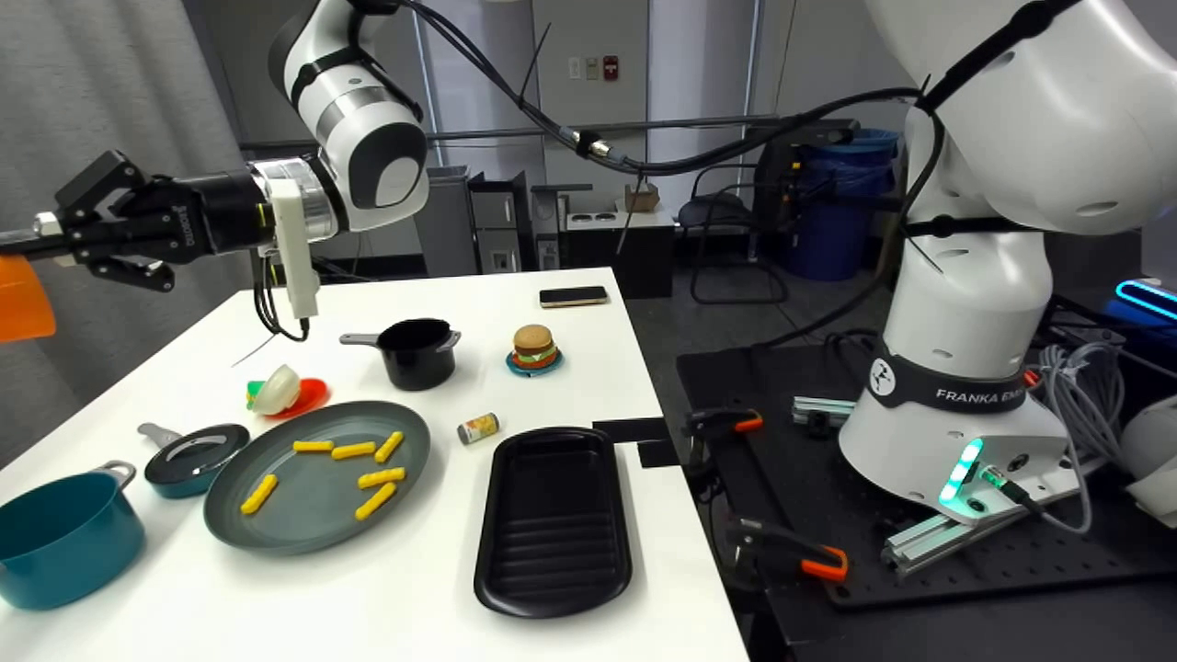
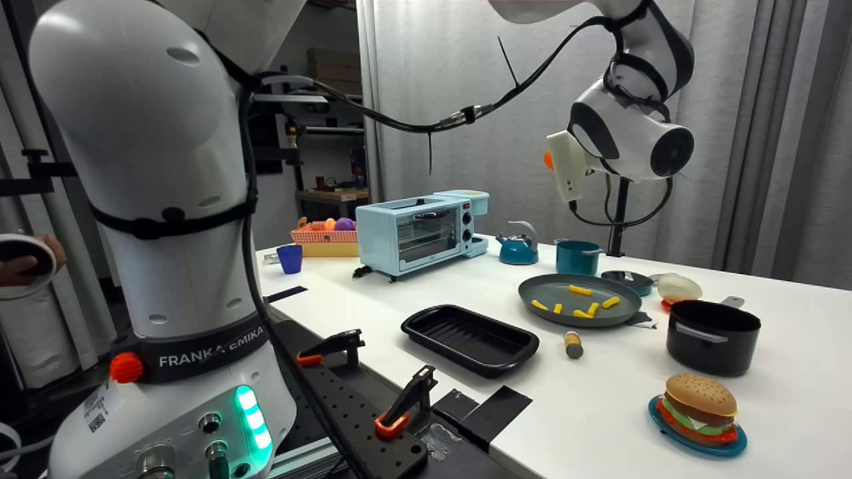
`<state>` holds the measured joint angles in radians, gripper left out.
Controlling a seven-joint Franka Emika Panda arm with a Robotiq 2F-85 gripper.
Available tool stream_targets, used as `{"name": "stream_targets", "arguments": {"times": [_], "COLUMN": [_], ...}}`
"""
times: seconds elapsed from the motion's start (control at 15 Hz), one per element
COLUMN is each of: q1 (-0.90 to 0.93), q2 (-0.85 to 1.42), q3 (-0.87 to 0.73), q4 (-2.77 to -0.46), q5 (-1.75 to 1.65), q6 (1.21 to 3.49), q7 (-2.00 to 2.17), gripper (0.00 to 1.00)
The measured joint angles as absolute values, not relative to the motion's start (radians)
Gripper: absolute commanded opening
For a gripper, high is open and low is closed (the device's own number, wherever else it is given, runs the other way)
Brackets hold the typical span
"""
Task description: Pour the contents of the orange cup onto the plate
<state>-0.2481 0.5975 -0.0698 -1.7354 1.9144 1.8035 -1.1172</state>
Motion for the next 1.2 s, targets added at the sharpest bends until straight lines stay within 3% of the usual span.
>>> {"name": "stream_targets", "arguments": {"times": [0.53,1.2], "q1": [-0.238,-0.199], "q2": [0.598,0.590], "q3": [-0.153,-0.216], "q4": [-1.825,-1.835], "q5": [1.791,1.304], "q6": [1.774,1.929], "q7": [-1.142,-1.113], "gripper": [0.01,0.01]}}
